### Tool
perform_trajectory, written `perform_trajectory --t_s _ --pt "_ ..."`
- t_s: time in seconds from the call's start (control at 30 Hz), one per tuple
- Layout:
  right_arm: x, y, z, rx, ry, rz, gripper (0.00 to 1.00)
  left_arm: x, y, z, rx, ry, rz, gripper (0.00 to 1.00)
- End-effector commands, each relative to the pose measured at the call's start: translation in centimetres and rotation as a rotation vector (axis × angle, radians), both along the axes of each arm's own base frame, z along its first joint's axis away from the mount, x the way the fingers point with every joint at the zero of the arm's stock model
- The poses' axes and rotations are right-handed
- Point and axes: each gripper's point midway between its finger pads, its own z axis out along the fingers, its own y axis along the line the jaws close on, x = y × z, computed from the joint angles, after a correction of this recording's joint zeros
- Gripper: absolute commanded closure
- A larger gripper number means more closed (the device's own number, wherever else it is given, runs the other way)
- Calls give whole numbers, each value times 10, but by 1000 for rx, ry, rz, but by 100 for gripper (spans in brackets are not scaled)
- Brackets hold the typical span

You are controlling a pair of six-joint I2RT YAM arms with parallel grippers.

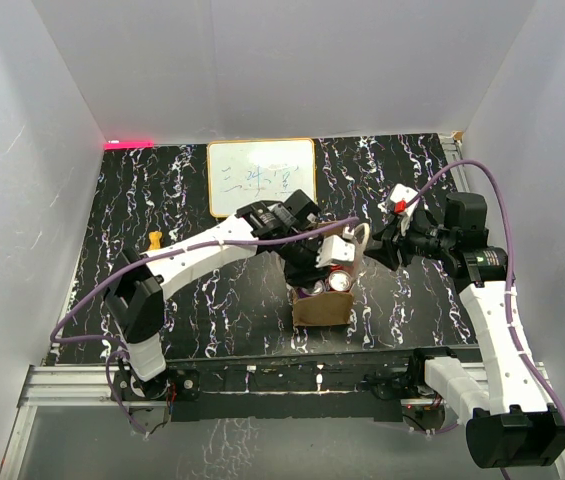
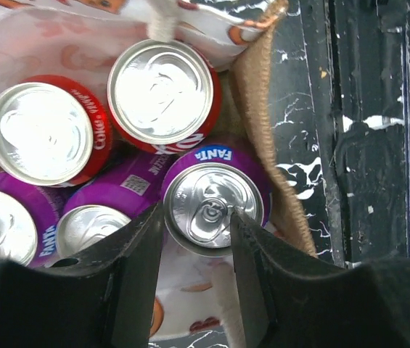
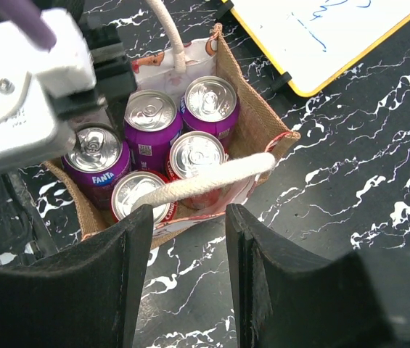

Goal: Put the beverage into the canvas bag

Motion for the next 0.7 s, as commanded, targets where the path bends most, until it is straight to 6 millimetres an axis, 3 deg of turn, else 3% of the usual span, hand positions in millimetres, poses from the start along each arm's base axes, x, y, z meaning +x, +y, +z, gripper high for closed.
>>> perform_trajectory --t_s 0.0,0.27,0.47,0.57,0.67 --pt "5 1 9 12 -49 4 53 -23 12 -15 70 0 -66 61" --pt "4 1 7 16 -46 9 53 -39 19 -29 100 8 -88 61" --pt "4 2 8 17 -45 11 52 -30 -1 12 11 -13 -36 60" --pt "3 2 9 19 -43 14 52 -13 -12 39 -47 -66 37 60" --pt "3 2 9 20 -45 15 52 6 -15 48 -49 -136 101 60"
